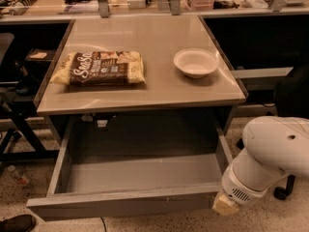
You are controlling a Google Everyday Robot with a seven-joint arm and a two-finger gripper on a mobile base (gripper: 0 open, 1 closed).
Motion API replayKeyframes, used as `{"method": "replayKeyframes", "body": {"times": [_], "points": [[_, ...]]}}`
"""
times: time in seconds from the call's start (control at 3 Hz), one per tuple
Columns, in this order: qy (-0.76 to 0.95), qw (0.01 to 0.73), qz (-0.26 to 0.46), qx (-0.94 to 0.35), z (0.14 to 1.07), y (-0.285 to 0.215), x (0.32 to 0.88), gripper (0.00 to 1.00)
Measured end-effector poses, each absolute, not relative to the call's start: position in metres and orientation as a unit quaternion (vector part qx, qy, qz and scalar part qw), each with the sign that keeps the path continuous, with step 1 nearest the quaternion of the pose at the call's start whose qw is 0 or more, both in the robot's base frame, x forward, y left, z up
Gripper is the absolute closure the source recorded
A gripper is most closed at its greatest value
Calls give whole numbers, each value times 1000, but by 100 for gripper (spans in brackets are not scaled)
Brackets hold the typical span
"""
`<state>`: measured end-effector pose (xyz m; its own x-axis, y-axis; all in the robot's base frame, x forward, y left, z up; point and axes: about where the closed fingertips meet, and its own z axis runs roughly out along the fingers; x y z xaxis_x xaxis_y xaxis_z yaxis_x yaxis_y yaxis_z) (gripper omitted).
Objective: Close top drawer
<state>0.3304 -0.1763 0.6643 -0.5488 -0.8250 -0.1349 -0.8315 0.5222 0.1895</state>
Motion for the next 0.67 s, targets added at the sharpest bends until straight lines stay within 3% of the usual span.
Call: {"method": "replayKeyframes", "body": {"times": [0.67], "points": [[872,14,116,-475,664,-176,330,36]]}}
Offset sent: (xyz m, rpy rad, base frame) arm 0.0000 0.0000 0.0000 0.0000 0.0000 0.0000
